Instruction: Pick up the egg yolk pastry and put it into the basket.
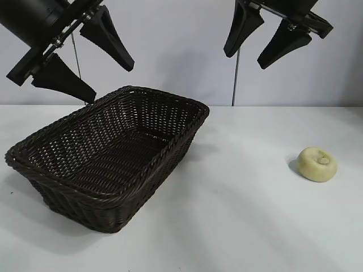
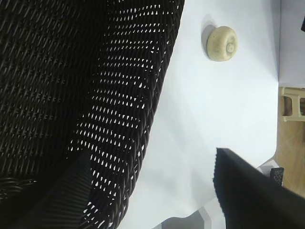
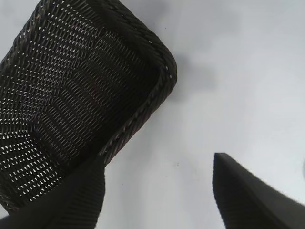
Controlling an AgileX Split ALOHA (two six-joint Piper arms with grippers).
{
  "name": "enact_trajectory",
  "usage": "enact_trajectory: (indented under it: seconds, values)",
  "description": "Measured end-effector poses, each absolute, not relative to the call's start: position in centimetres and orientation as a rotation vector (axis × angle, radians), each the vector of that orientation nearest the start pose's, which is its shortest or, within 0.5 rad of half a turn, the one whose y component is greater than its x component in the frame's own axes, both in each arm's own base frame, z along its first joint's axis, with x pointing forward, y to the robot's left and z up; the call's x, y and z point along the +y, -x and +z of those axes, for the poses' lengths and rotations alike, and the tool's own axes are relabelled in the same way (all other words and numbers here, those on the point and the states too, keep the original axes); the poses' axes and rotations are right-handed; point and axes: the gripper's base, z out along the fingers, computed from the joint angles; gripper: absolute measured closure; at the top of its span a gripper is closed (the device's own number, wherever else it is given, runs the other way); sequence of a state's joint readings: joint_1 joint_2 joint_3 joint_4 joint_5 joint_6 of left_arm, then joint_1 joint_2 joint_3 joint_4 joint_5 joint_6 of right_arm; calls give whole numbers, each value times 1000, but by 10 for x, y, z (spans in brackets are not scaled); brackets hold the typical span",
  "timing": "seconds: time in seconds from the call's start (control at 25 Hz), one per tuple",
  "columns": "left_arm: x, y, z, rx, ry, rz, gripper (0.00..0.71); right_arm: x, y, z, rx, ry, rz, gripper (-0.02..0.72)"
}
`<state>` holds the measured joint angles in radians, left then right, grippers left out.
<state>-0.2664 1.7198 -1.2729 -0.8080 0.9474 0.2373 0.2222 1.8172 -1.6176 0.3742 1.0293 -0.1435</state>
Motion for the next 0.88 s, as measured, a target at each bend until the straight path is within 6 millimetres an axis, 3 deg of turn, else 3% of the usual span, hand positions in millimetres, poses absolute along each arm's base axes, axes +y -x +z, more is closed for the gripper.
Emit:
enact_trajectory:
  seconds: [0.88]
  values:
    - [-145,-328,262,2721,-139,-1020,188,115,-380,303,2674,327,516,230]
